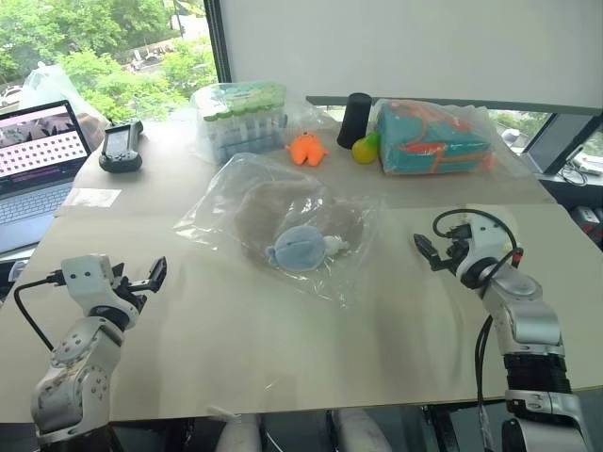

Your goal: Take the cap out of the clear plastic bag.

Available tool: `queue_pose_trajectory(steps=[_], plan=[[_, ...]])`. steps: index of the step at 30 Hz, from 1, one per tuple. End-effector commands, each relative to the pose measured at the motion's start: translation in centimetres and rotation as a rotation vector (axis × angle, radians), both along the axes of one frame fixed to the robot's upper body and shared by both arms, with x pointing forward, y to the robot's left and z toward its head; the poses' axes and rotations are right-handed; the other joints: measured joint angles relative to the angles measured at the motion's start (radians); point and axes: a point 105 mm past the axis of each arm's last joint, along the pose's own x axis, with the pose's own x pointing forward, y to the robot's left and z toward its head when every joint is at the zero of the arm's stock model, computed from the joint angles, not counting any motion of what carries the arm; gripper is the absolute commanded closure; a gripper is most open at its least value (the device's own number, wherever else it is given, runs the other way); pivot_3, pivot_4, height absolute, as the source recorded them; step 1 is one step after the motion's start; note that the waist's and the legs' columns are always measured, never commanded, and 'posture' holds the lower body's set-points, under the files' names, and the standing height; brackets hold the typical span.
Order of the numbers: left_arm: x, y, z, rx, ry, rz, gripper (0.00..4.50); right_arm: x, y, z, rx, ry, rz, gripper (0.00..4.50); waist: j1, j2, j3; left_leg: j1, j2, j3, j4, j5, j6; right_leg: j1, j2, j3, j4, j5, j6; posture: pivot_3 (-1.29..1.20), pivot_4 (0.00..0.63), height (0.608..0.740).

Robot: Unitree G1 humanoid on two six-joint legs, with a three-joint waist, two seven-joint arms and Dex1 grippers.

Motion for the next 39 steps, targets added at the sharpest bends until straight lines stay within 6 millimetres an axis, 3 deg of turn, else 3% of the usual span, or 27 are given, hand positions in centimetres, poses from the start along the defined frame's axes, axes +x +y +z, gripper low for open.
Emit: queue_pose_trajectory(steps=[1,3,5,8,13,18,24,27,33,39], plan=[[0.6,-1.4,1.5,0.067,-0.054,-0.103,0.08,0.2,0.7,2.4,-0.005,-0.082,0.036,0.00,0.000,0.000,0.000,0.000,0.000,0.000,0.000,0.000,0.000,0.000,0.000,0.000,0.000,0.000,0.000,0.00,0.150,0.740],[0.8,-4.4,2.4,0.111,-0.072,-0.311,0.08,-0.1,3.3,5.1,0.009,-0.109,0.214,0.00,0.000,0.000,0.000,0.000,0.000,0.000,0.000,0.000,0.000,0.000,0.000,0.000,0.000,0.000,0.000,0.00,0.150,0.740],[0.5,-6.0,2.8,0.138,-0.052,-0.444,0.08,-1.0,5.5,6.9,0.011,-0.097,0.377,0.00,-0.003,0.002,0.001,0.000,0.000,0.000,0.000,0.000,0.000,-0.001,0.000,0.000,0.001,0.000,0.000,0.00,0.150,0.740],[0.0,-8.1,3.7,0.202,-0.044,-0.596,0.08,-4.2,9.6,10.0,-0.007,-0.068,0.696,0.00,-0.003,0.002,0.001,-0.001,0.001,0.000,0.000,0.000,0.000,-0.001,0.001,0.000,0.000,0.000,0.000,0.00,0.150,0.740],[-0.8,-10.4,3.9,0.271,-0.022,-0.742,0.08,-10.4,14.1,9.1,-0.111,0.085,1.109,0.00,0.001,0.002,0.001,-0.001,0.002,-0.001,-0.002,0.000,0.000,-0.001,0.001,-0.002,-0.001,-0.002,-0.001,0.00,0.150,0.740],[-0.1,-13.1,5.5,0.338,-0.059,-0.877,0.08,-11.0,15.0,8.5,-0.182,0.115,1.133,0.00,0.009,0.000,0.002,-0.001,0.001,-0.001,0.001,0.000,0.000,-0.001,0.001,-0.002,-0.001,-0.003,0.000,0.00,0.150,0.740],[0.8,-15.1,5.7,0.410,-0.053,-1.014,0.08,-10.6,15.1,8.5,-0.186,0.098,1.102,0.00,0.005,0.000,0.002,-0.001,0.001,-0.001,0.002,0.000,0.000,-0.001,0.001,-0.002,0.000,-0.003,0.000,0.00,0.150,0.740],[1.9,-15.7,5.2,0.429,-0.038,-1.039,0.08,-10.5,15.0,8.4,-0.186,0.097,1.080,0.00,0.004,0.000,0.002,-0.001,0.002,-0.001,0.001,0.000,0.000,-0.001,0.002,-0.002,0.000,-0.003,-0.001,0.00,0.150,0.740],[6.6,-18.0,3.1,0.507,-0.010,-1.029,0.08,-10.7,14.7,8.2,-0.175,0.096,1.036,0.00,0.022,-0.001,0.003,-0.002,0.000,-0.002,0.002,0.000,0.000,-0.001,0.001,-0.002,0.000,-0.003,-0.001,0.00,0.150,0.740],[7.9,-20.7,1.8,0.526,-0.005,-1.118,0.08,-10.8,14.5,8.0,-0.173,0.099,1.006,0.00,0.029,-0.001,0.003,-0.003,0.000,-0.002,0.002,0.000,0.000,-0.002,0.001,-0.002,-0.001,-0.003,-0.001,0.00,0.150,0.740]])
